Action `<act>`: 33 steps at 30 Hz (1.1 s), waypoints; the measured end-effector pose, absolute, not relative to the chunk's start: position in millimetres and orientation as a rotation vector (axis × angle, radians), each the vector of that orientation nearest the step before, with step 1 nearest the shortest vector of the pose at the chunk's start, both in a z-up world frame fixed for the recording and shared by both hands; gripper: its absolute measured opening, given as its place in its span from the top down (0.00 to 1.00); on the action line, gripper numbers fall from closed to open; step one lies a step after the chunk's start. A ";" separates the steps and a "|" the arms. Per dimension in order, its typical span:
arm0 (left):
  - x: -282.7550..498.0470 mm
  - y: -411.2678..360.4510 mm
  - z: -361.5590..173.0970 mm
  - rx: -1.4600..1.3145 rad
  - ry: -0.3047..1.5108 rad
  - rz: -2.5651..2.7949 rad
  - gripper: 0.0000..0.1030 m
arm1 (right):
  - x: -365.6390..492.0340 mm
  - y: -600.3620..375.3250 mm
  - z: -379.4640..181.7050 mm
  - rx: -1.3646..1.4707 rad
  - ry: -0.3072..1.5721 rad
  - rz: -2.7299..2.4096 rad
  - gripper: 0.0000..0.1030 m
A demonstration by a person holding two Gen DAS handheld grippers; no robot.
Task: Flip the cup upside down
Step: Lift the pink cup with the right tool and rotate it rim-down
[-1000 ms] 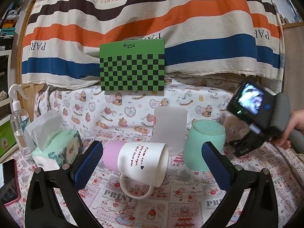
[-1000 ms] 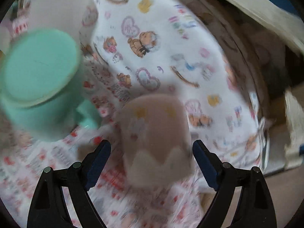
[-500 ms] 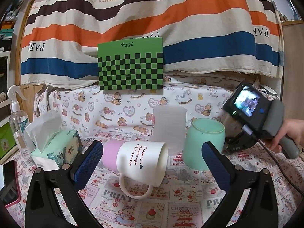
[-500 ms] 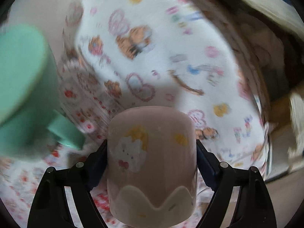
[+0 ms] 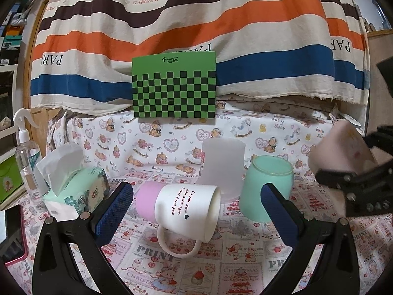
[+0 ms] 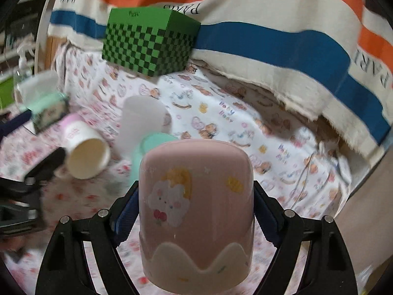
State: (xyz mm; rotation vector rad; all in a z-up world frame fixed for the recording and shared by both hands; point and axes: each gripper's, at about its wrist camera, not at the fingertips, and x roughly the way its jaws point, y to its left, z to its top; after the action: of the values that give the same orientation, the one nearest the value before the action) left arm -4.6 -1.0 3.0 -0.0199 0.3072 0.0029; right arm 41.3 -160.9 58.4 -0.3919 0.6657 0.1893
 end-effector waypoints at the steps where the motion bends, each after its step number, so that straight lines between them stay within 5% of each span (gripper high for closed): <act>1: -4.8 -1.6 2.8 -0.020 0.309 0.004 0.00 | 42.1 -162.3 55.4 -0.376 0.707 0.194 0.17; 11: -1.4 -0.9 3.0 -0.024 0.324 -0.005 0.00 | 52.0 -178.6 15.7 -0.241 0.956 0.226 0.16; 21: 1.3 -0.3 1.9 -0.029 0.335 -0.006 0.00 | 57.4 -214.4 17.1 0.102 0.933 0.382 0.14; 33: -0.2 -0.1 1.2 -0.018 0.322 -0.005 0.00 | 27.1 -254.7 47.8 0.195 0.678 0.422 0.11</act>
State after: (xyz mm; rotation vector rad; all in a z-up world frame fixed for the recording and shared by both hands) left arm -0.2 -0.1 1.2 -0.0178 0.3221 -0.0055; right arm 27.1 -254.7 47.8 0.1954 0.6782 0.4219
